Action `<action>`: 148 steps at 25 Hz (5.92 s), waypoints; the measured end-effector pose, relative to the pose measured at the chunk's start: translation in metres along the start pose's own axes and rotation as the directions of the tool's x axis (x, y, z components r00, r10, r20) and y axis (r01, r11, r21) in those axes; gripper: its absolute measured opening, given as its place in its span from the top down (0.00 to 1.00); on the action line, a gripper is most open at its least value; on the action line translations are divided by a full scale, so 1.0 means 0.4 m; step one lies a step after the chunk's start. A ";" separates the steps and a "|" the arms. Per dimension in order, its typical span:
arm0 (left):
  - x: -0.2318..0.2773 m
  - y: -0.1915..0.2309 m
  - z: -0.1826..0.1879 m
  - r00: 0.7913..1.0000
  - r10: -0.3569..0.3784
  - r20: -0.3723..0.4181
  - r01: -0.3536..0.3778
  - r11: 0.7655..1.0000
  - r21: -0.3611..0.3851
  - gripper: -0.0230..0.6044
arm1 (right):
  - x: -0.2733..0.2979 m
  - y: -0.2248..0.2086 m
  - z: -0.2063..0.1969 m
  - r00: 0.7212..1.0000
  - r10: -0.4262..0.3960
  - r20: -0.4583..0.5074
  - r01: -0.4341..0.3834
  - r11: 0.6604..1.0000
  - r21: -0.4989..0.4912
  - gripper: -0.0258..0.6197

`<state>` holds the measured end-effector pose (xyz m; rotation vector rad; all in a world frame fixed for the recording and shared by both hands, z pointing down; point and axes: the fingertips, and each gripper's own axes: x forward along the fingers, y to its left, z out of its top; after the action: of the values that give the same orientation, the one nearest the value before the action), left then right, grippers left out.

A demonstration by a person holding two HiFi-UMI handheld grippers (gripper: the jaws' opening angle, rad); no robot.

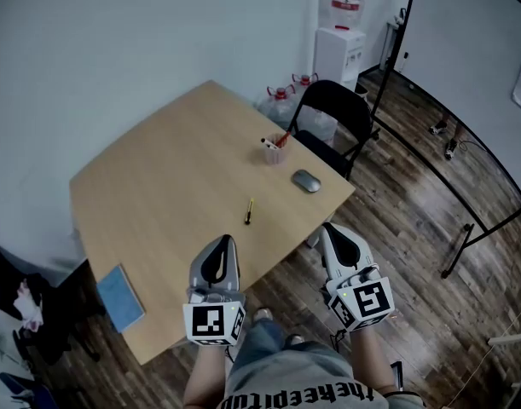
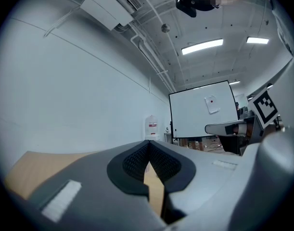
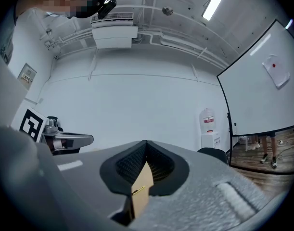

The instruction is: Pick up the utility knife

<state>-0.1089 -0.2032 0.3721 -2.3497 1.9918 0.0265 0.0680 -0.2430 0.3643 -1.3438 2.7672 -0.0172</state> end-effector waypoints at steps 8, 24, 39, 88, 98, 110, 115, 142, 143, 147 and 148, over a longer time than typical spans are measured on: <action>0.117 0.061 -0.085 0.990 -0.066 -0.121 0.061 0.997 -0.046 0.91 | 0.079 -0.018 -0.020 0.998 -0.055 -0.019 0.055 0.998 0.004 0.96; 0.296 0.092 -0.361 0.885 -0.215 -0.413 0.199 0.977 -0.082 0.74 | 0.119 -0.053 -0.059 0.973 -0.211 -0.094 0.209 0.977 -0.033 0.96; 0.368 0.058 -0.601 0.748 -0.230 -0.623 0.241 0.968 -0.068 0.57 | 0.067 -0.096 -0.083 0.935 -0.321 -0.153 0.314 0.947 -0.069 0.96; 0.318 0.084 -0.661 0.716 -0.184 -0.673 0.111 0.982 -0.151 0.83 | 0.060 -0.097 -0.085 0.944 -0.289 -0.158 0.281 0.957 -0.071 0.96; 0.263 0.086 -0.530 0.801 -0.180 -0.570 0.117 0.982 -0.146 0.83 | 0.090 -0.052 -0.091 0.968 -0.204 -0.144 0.198 0.979 -0.055 0.96; 0.179 0.092 -0.363 0.890 -0.145 -0.432 0.080 0.983 -0.165 0.83 | 0.090 0.003 -0.078 0.984 -0.120 -0.128 0.115 0.992 -0.047 0.96; 0.146 0.091 -0.315 0.913 -0.135 -0.386 0.072 0.982 -0.172 0.83 | 0.089 0.021 -0.069 0.989 -0.094 -0.116 0.089 0.995 -0.048 0.96; -0.017 0.092 -0.095 0.995 0.003 -0.101 -0.014 0.995 -0.099 0.83 | 0.033 0.089 -0.033 0.998 -0.006 -0.064 0.003 0.999 -0.037 0.96; -0.021 0.093 -0.089 0.996 0.010 -0.091 -0.019 0.995 -0.102 0.83 | 0.031 0.090 -0.032 0.998 -0.004 -0.064 0.001 0.999 -0.038 0.96; -0.038 0.094 -0.066 0.998 0.032 -0.057 -0.038 0.994 -0.100 0.83 | 0.020 0.096 -0.026 0.998 0.005 -0.058 -0.007 0.999 -0.040 0.96; -0.042 0.094 -0.061 0.998 0.038 -0.050 -0.043 0.994 -0.098 0.83 | 0.017 0.097 -0.024 0.999 0.008 -0.053 -0.010 0.999 -0.038 0.96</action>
<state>-0.1495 -0.1942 0.3958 -2.3909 2.1070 0.0730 0.0326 -0.2243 0.3721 -1.3597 2.8307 0.0004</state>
